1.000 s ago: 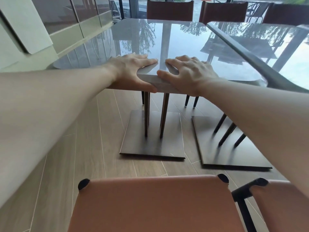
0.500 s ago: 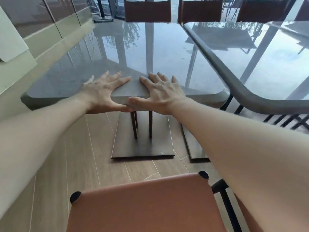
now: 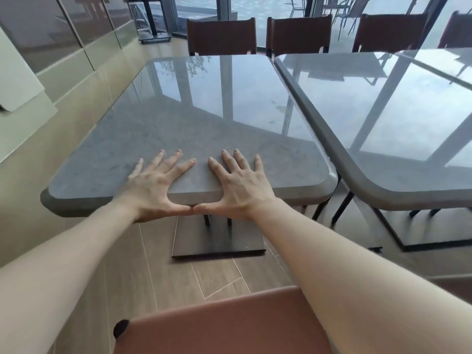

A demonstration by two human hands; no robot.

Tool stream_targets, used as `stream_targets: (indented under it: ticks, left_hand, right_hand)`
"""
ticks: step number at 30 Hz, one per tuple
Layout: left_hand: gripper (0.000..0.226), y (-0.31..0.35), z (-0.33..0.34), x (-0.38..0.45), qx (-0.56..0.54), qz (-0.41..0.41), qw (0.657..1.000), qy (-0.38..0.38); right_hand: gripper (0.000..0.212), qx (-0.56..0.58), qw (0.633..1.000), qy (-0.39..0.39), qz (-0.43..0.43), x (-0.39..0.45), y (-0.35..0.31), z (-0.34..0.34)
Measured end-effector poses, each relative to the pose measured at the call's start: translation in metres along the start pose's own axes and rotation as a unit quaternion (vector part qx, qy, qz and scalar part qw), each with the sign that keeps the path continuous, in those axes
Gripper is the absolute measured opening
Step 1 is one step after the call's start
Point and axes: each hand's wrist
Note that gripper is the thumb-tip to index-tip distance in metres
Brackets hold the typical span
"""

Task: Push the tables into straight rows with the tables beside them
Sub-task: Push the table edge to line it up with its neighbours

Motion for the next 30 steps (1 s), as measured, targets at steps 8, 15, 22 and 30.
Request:
stream_targets:
  ticks: [8, 15, 22, 30]
  left_hand:
    - [0.116, -0.002, 0.004, -0.006, -0.004, -0.007, 1.0, 0.022]
    - [0.11, -0.006, 0.007, -0.009, -0.001, -0.011, 1.0, 0.028]
    - [0.115, -0.005, 0.007, -0.005, -0.022, 0.008, 0.999, 0.043]
    - [0.117, -0.005, 0.009, 0.0, -0.037, 0.013, 0.998, 0.054]
  right_hand:
    - [0.112, 0.029, 1.0, -0.005, 0.005, -0.001, -0.001, -0.005]
    - [0.096, 0.051, 0.999, -0.001, 0.013, -0.002, -0.008, -0.005]
    - [0.062, 0.077, 0.995, 0.037, 0.049, 0.003, -0.006, -0.003]
    - [0.034, 0.15, 0.956, 0.149, 0.204, -0.021, 0.017, -0.019]
Point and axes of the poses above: each hand's wrist, its own x-axis towards the middle knuckle, its own z-axis out of the palm, y = z × x, and after that the axes turned 14 degrees about -z, right-handed
